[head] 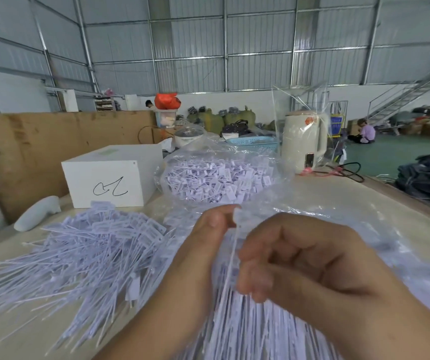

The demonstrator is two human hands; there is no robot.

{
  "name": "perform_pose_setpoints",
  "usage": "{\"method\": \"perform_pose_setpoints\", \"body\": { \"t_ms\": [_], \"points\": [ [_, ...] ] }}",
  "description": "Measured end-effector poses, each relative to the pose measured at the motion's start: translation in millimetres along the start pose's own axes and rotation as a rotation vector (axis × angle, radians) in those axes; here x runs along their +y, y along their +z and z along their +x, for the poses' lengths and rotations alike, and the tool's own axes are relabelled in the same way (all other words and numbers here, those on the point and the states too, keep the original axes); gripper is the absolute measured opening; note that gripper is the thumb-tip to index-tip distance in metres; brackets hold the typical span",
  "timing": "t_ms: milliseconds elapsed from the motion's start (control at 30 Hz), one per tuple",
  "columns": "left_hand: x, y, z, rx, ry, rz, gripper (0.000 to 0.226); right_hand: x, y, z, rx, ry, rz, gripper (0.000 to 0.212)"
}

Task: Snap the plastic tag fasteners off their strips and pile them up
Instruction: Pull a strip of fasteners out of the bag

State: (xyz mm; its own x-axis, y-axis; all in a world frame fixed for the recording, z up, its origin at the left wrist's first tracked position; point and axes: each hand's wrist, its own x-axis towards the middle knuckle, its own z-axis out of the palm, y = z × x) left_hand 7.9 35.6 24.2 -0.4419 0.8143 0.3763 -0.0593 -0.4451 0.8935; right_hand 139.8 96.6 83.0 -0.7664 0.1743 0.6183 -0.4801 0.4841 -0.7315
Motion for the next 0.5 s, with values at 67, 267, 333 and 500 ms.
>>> {"method": "perform_pose_setpoints", "body": {
  "t_ms": [67, 267, 333, 500],
  "points": [
    [-1, -3, -3, -0.048, 0.049, 0.109, 0.063, 27, -7, -19, 0.016, 0.066, -0.019, 0.018],
    [6, 2, -7, -0.065, -0.07, 0.143, 0.014, 38, -6, -23, -0.179, 0.097, 0.064, 0.021],
    [4, -1, -6, -0.073, -0.099, 0.149, 0.025, 33, -4, -21, -0.213, 0.087, 0.079, 0.021],
    [5, -8, 1, 0.028, -0.035, 0.195, 0.024, 34, -11, -21, 0.162, -0.075, -0.311, 0.005]
  ]
}}
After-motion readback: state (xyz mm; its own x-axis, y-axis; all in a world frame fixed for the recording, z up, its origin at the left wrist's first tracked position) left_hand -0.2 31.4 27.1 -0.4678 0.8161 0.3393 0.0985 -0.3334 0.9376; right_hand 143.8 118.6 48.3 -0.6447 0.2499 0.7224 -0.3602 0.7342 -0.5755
